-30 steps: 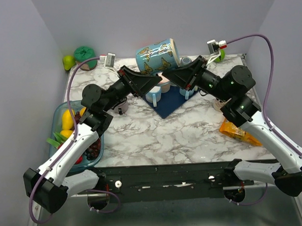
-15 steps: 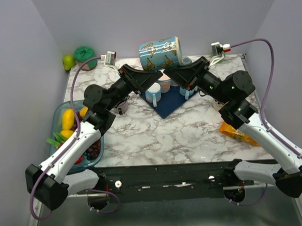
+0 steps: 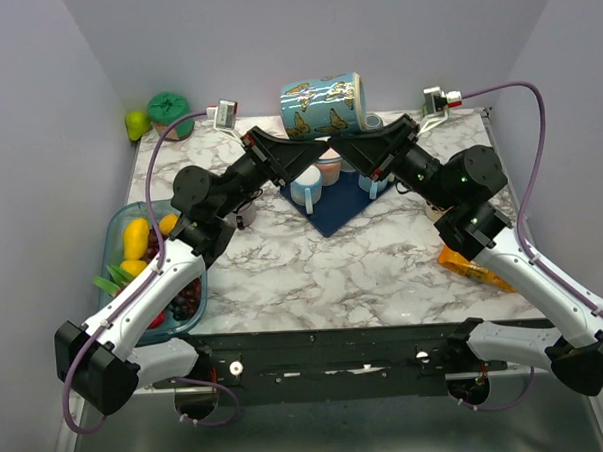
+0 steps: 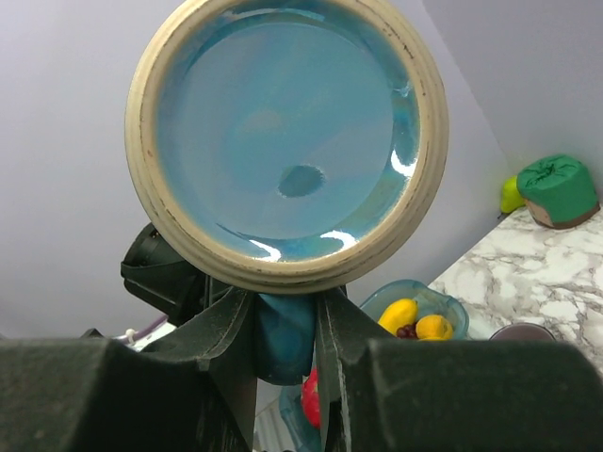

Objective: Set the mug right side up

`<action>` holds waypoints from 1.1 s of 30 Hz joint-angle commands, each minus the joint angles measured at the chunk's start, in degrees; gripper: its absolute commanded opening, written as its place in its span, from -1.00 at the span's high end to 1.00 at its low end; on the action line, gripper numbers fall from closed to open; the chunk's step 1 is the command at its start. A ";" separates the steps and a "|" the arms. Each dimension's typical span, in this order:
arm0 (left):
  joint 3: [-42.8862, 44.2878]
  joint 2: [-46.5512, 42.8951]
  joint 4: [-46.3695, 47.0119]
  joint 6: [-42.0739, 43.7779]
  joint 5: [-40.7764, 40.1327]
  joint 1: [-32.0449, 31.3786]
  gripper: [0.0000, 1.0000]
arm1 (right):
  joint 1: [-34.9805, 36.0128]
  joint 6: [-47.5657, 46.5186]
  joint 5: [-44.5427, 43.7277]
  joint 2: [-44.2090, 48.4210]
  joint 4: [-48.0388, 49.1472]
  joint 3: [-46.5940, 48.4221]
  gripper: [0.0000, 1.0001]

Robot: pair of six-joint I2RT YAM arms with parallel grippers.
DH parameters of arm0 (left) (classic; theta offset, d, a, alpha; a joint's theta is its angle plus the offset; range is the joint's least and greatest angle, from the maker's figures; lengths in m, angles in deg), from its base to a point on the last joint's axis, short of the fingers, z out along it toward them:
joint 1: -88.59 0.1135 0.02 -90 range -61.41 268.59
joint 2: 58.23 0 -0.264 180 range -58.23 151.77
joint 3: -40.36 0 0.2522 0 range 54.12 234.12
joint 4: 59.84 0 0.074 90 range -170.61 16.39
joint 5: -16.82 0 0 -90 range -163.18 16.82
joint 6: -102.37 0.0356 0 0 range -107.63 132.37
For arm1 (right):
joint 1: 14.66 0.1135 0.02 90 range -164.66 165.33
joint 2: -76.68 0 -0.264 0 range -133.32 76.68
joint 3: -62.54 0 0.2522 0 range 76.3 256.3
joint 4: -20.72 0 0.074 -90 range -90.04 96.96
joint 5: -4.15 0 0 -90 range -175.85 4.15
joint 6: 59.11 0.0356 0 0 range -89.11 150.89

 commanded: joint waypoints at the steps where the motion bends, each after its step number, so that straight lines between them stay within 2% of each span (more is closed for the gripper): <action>1: 3.08 1.04 1.28 0.32 -0.96 -0.48 1.00 | 1.82 -0.46 5.06 1.21 5.33 0.35 0.99; 5: 3.69 -0.36 -3.19 3.74 -2.98 -0.48 1.00 | 1.91 -1.78 3.40 1.12 0.07 0.61 0.98; 6: 4.48 -0.62 -6.69 6.53 -4.38 -0.48 1.00 | 1.82 -2.13 1.65 1.21 -1.08 0.52 0.92; 7: 4.83 -1.41 -8.38 7.61 -5.09 -0.48 1.00 | 1.74 -2.31 0.94 1.21 -1.70 0.26 0.78; 9: 5.27 -2.20 -11.54 10.06 -6.32 -0.48 1.00 | 1.82 -2.40 -1.16 1.65 -3.02 -0.70 0.64; 10: 5.28 -2.90 -12.43 10.86 -7.63 -0.48 1.00 | 1.91 -2.23 -1.35 1.65 -3.28 -0.88 0.46; 12: 5.97 -3.43 -15.41 12.18 -8.87 -0.48 1.00 | 1.82 -2.23 -2.31 1.65 -3.90 -1.23 0.31; 13: 6.33 -3.87 -16.64 13.41 -9.92 -0.48 1.00 | 1.82 -2.05 -2.58 1.56 -4.08 -1.67 0.11; 16: 7.91 -4.14 -21.83 14.65 -11.42 -0.39 1.00 | 1.82 -1.87 -4.16 1.65 -4.52 -2.72 -0.19; 19: 10.98 -3.27 -28.07 16.23 -12.12 -0.39 1.00 | 1.82 -1.43 -6.01 1.56 -5.74 -3.17 -0.33; 24: 15.81 -2.03 -38.68 20.09 -15.45 -0.48 1.00 | 1.82 -0.47 -9.43 1.56 -8.29 -4.84 -0.50; 33: 21.80 0.25 -50.84 28.27 -23.37 -0.39 1.00 | 1.74 2.34 -15.40 2.79 -14.35 -7.56 -0.51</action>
